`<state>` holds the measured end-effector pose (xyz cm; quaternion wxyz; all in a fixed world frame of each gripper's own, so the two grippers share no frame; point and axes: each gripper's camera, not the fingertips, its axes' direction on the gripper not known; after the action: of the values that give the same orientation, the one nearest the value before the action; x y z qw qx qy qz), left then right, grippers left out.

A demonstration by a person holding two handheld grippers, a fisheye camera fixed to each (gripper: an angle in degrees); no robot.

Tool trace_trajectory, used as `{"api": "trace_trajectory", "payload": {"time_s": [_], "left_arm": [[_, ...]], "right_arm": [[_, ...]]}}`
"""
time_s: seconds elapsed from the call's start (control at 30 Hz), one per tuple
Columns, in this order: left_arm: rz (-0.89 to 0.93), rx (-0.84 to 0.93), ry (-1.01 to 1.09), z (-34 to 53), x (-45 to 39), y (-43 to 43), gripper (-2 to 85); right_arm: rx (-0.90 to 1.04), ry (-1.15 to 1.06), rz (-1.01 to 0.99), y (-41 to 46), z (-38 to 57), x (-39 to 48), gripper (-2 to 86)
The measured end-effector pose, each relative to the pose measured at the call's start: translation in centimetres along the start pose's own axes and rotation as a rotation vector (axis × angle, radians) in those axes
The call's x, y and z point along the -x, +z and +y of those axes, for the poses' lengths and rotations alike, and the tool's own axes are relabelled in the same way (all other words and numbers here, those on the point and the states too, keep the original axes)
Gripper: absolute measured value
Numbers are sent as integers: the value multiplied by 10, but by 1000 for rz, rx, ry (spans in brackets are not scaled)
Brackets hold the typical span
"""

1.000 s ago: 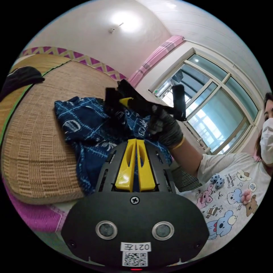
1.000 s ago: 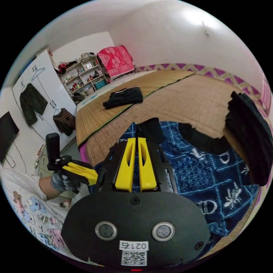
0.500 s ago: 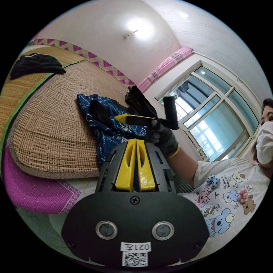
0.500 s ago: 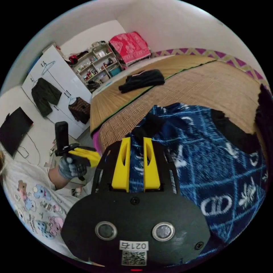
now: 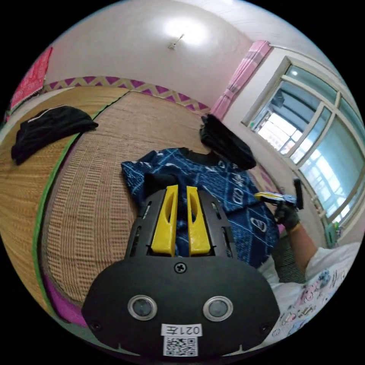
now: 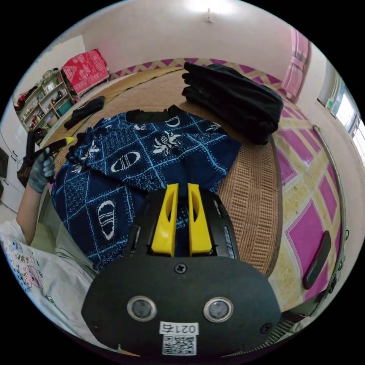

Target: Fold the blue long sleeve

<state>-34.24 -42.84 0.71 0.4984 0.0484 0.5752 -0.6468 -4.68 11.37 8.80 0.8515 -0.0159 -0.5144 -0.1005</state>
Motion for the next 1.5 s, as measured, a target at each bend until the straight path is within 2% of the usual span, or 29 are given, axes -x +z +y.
{"api": "trace_trajectory", "payload": {"time_s": [0.07,0.1,0.17,0.23,0.33,0.4,0.53,0.6,0.67,0.8,0.9,1.03,1.1,1.17,1.3,1.33,1.37,1.5], "left_arm": [[-49,146,-3,-8,13,21,20],[-54,158,-12,-7,16,22,18],[-70,145,-39,-4,23,9,-3],[-109,137,-36,-1,24,1,-7],[-149,115,-59,7,28,-18,-9],[-148,57,-66,18,30,-41,-9],[56,-83,-20,71,23,-107,-7],[118,-96,-15,103,20,-129,-4],[203,-88,-3,150,17,-149,10],[281,-22,-10,212,20,-154,49],[282,96,18,241,27,-133,80],[274,226,148,249,32,-94,141],[331,288,183,246,32,-74,157],[406,449,214,239,28,-45,161],[414,608,296,234,17,-29,118],[431,616,323,234,14,-33,51],[470,599,313,233,15,-43,13],[691,424,239,219,25,-103,-2]], "right_arm": [[-42,26,12,-11,11,-9,38],[-25,36,-2,-11,18,-18,32],[43,42,-34,-3,27,-33,20],[16,60,-77,-9,39,-46,14],[-91,103,-88,-40,62,-65,16],[-157,120,-173,-66,88,-80,14],[-196,45,-414,-94,139,-97,7],[-201,-69,-599,-107,182,-102,3],[-139,-119,-669,-105,213,-105,7],[27,-72,-586,-71,275,-118,64],[0,-36,-556,-49,294,-130,112],[-19,-27,-542,-29,287,-145,151],[64,-76,-550,-12,273,-149,159],[150,-105,-562,-1,263,-151,150],[327,-159,-652,10,258,-162,50],[324,-155,-674,6,259,-165,39],[298,-161,-738,-4,262,-172,31],[154,-166,-961,-60,269,-206,13]]}}
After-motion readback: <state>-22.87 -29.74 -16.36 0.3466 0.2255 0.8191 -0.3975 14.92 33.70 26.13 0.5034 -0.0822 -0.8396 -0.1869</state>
